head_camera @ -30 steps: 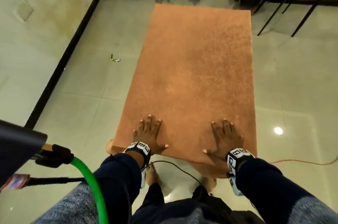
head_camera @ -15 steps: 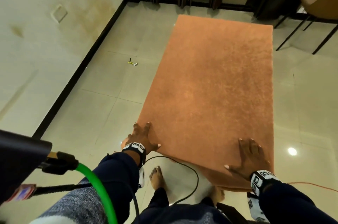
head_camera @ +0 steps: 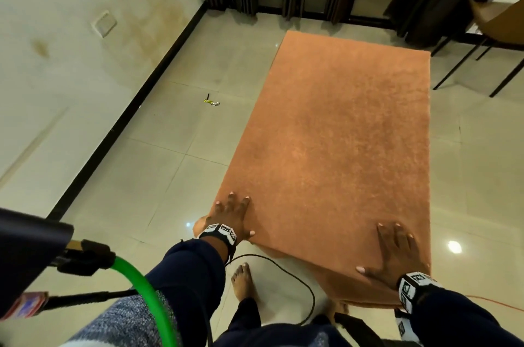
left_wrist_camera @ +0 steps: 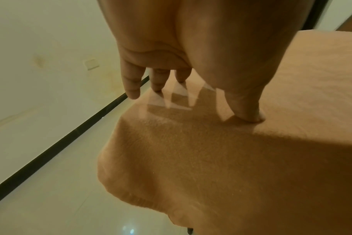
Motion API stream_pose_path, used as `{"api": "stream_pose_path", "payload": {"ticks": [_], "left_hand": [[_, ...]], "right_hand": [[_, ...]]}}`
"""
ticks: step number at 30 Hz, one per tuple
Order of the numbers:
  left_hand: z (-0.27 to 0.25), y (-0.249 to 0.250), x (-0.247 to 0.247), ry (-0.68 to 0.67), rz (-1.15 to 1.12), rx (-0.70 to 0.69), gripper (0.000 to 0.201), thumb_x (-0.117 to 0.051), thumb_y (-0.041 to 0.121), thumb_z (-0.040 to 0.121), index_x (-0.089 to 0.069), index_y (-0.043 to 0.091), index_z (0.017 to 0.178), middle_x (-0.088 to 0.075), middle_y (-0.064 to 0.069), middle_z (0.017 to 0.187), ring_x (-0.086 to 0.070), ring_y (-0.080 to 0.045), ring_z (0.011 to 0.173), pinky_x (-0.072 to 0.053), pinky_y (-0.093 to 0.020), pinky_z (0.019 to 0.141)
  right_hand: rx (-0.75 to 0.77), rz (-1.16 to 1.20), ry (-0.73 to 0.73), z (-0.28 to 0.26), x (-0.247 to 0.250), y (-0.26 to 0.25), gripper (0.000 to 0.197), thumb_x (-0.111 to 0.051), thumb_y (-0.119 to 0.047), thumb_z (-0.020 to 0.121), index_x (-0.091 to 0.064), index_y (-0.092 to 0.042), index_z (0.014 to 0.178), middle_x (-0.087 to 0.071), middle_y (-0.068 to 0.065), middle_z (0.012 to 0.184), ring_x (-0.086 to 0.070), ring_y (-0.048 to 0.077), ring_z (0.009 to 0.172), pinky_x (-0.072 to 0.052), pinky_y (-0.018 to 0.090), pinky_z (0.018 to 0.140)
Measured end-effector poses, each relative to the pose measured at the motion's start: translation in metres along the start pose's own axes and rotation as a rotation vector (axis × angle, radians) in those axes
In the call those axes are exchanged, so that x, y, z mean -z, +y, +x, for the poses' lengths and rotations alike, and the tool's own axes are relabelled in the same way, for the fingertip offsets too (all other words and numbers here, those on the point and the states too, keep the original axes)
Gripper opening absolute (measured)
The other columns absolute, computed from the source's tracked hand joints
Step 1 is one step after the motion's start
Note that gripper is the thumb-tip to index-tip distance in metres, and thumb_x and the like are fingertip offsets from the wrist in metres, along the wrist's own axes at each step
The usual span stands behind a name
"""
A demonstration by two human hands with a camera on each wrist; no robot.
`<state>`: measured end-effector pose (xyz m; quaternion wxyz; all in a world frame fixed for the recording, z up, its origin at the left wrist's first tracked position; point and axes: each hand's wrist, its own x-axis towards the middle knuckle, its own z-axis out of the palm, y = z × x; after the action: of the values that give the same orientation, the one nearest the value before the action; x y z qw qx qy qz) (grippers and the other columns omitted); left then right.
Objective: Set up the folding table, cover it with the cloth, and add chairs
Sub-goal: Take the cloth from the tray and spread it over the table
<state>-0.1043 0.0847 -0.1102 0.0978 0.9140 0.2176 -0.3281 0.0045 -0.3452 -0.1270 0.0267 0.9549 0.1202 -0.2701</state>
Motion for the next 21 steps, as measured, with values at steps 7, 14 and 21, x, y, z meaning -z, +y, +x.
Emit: {"api": "stream_pose_path", "payload": {"ticks": [7, 14, 21], "left_hand": [[-0.004, 0.028, -0.01, 0.001, 0.025, -0.128, 0.119, -0.063, 0.084, 0.061, 0.012, 0.054, 0.15, 0.023, 0.005, 0.164, 0.004, -0.048, 0.15, -0.019, -0.071, 0.111], [-0.003, 0.021, -0.018, -0.023, 0.023, -0.119, 0.12, -0.06, 0.088, 0.061, 0.017, 0.057, 0.148, 0.031, 0.006, 0.162, 0.013, -0.048, 0.149, -0.015, -0.074, 0.112], [-0.01, 0.025, -0.015, -0.056, 0.005, -0.1, 0.118, -0.065, 0.082, 0.065, 0.016, 0.058, 0.148, 0.032, 0.008, 0.162, 0.016, -0.048, 0.149, -0.016, -0.077, 0.109]], "right_hand": [[-0.122, 0.095, -0.059, -0.01, -0.009, 0.007, 0.152, -0.032, -0.112, 0.033, 0.001, -0.032, 0.158, -0.01, 0.013, 0.161, -0.016, 0.04, 0.148, -0.028, 0.058, 0.116], [-0.026, 0.114, -0.023, -0.019, -0.019, 0.019, 0.144, -0.014, -0.11, 0.035, 0.03, -0.032, 0.147, 0.006, 0.016, 0.166, 0.004, 0.036, 0.154, 0.001, 0.049, 0.126], [-0.04, 0.139, -0.028, -0.018, -0.018, 0.02, 0.153, -0.012, -0.11, 0.027, 0.031, -0.032, 0.151, 0.019, 0.014, 0.165, 0.014, 0.033, 0.154, 0.005, 0.048, 0.126]]}}
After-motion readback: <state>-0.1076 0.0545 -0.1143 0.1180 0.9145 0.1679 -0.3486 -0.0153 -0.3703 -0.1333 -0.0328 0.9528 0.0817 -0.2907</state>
